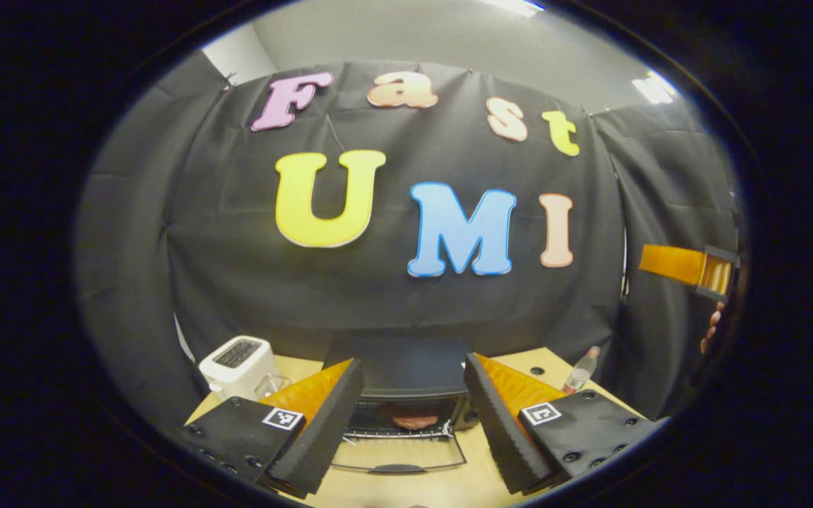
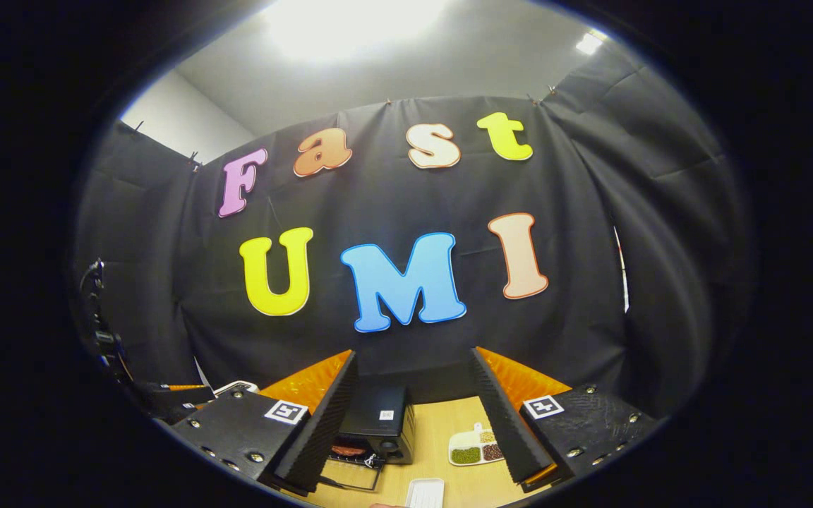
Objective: Open the electric oven with the left hand, put the food in, and close the electric oven.
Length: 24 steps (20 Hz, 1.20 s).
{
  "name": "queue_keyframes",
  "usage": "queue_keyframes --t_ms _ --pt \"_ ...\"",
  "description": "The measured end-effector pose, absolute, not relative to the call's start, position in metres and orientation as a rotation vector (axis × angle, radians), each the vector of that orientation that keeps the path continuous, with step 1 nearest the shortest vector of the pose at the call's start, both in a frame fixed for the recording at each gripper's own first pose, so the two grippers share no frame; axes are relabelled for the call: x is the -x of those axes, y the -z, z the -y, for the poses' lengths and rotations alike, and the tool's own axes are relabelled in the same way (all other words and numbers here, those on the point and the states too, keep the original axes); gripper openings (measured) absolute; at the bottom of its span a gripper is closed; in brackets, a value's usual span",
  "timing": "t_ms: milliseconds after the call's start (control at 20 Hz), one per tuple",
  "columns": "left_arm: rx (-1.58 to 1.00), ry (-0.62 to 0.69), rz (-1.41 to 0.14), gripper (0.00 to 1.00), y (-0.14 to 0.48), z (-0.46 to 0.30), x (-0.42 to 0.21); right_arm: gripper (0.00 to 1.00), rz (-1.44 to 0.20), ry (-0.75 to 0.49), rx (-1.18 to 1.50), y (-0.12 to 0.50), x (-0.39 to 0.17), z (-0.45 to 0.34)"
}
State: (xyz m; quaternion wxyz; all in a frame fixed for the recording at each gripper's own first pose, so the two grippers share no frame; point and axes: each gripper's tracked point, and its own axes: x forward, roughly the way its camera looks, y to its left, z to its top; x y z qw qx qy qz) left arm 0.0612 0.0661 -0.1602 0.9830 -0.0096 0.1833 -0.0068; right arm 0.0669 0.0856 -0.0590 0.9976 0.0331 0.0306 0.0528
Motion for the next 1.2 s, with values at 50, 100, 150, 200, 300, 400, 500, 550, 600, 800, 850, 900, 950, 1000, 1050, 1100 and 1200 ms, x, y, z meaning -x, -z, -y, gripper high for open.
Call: queue_keyframes --t_ms 50,100,150,200,300,400,500,550,600,800,850,900,950,1000,1050,1100,1200 --pt "0.026 0.010 -0.408 0.92 0.177 -0.066 -0.060 0.96 -0.063 -0.101 -0.070 0.060 -0.066 -0.080" --pt "0.029 0.009 -0.446 1.00 0.194 -0.065 -0.059 0.95 -0.063 -0.095 -0.074 0.061 -0.065 -0.075" --pt "0.026 0.008 -0.484 1.00 0.211 -0.064 -0.056 0.95 -0.065 -0.088 -0.076 0.063 -0.065 -0.069" --pt "0.018 0.008 -0.517 0.96 0.225 -0.065 -0.054 0.95 -0.067 -0.083 -0.077 0.064 -0.065 -0.065" --pt "-0.006 0.010 -0.583 0.96 0.256 -0.062 -0.050 0.96 -0.067 -0.072 -0.079 0.064 -0.064 -0.056" --pt "-0.017 0.018 -0.648 0.96 0.283 -0.058 -0.041 0.96 -0.072 -0.062 -0.082 0.067 -0.066 -0.049" --pt "0.000 0.026 -0.706 0.97 0.311 -0.051 -0.033 0.96 -0.081 -0.053 -0.086 0.071 -0.067 -0.042" --pt "0.013 0.025 -0.734 0.97 0.319 -0.049 -0.032 0.96 -0.086 -0.046 -0.086 0.073 -0.066 -0.037" --pt "0.025 0.024 -0.761 0.97 0.326 -0.048 -0.028 0.96 -0.092 -0.042 -0.086 0.074 -0.065 -0.033" --pt "0.024 0.005 -0.890 1.00 0.372 -0.046 -0.015 0.95 -0.114 -0.017 -0.093 0.084 -0.064 -0.018" --pt "0.019 0.004 -0.924 0.99 0.380 -0.048 -0.011 0.95 -0.115 -0.015 -0.091 0.085 -0.064 -0.015" --pt "0.015 0.006 -0.958 0.98 0.393 -0.049 -0.008 0.95 -0.117 -0.014 -0.091 0.086 -0.064 -0.012" --pt "0.018 0.010 -0.990 0.97 0.403 -0.049 -0.005 0.95 -0.121 -0.011 -0.090 0.087 -0.064 -0.009" --pt "0.022 0.013 -1.025 0.97 0.413 -0.049 -0.001 0.95 -0.124 -0.007 -0.092 0.090 -0.064 -0.006" --pt "0.024 0.012 -1.061 1.00 0.422 -0.051 0.002 0.95 -0.131 0.000 -0.096 0.092 -0.065 -0.003" --pt "0.026 0.007 -1.094 0.97 0.433 -0.052 0.007 0.95 -0.140 0.005 -0.101 0.095 -0.064 0.001" --pt "0.029 0.015 -1.151 1.00 0.447 -0.056 0.013 0.96 -0.153 0.016 -0.111 0.100 -0.064 0.007"
